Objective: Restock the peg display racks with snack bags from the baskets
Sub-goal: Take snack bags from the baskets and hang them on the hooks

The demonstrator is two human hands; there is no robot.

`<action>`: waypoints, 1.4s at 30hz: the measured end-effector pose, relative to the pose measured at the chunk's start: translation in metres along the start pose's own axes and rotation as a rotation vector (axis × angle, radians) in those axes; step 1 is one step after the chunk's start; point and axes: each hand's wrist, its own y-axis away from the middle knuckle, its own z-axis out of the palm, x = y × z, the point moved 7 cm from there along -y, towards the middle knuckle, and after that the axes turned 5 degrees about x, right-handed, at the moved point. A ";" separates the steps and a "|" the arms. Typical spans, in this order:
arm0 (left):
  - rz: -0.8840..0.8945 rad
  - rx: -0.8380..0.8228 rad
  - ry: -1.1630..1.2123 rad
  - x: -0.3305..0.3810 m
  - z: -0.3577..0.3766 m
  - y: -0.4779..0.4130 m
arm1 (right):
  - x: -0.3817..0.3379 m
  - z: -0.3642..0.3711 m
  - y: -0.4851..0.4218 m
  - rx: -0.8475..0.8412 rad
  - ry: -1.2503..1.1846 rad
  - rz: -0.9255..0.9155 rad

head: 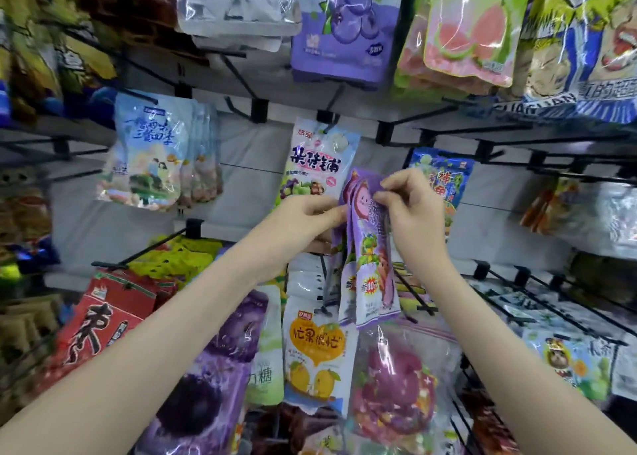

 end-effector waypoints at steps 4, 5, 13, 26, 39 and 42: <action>0.111 0.140 -0.146 -0.002 -0.025 -0.008 | -0.001 0.023 -0.005 -0.110 0.024 0.028; 0.134 0.197 -0.183 -0.001 -0.035 -0.010 | -0.001 0.027 -0.007 -0.120 0.038 0.043; 0.118 0.346 -0.119 -0.016 -0.086 -0.023 | 0.020 -0.007 -0.029 0.116 0.049 0.197; 0.287 0.445 -0.147 0.025 -0.053 -0.013 | 0.003 -0.096 -0.033 0.374 0.283 0.021; 0.300 0.392 -0.167 0.039 -0.018 -0.014 | 0.002 -0.115 -0.044 0.330 0.436 0.004; 0.289 0.362 -0.144 0.037 -0.016 -0.016 | 0.008 -0.120 -0.046 0.354 0.452 0.030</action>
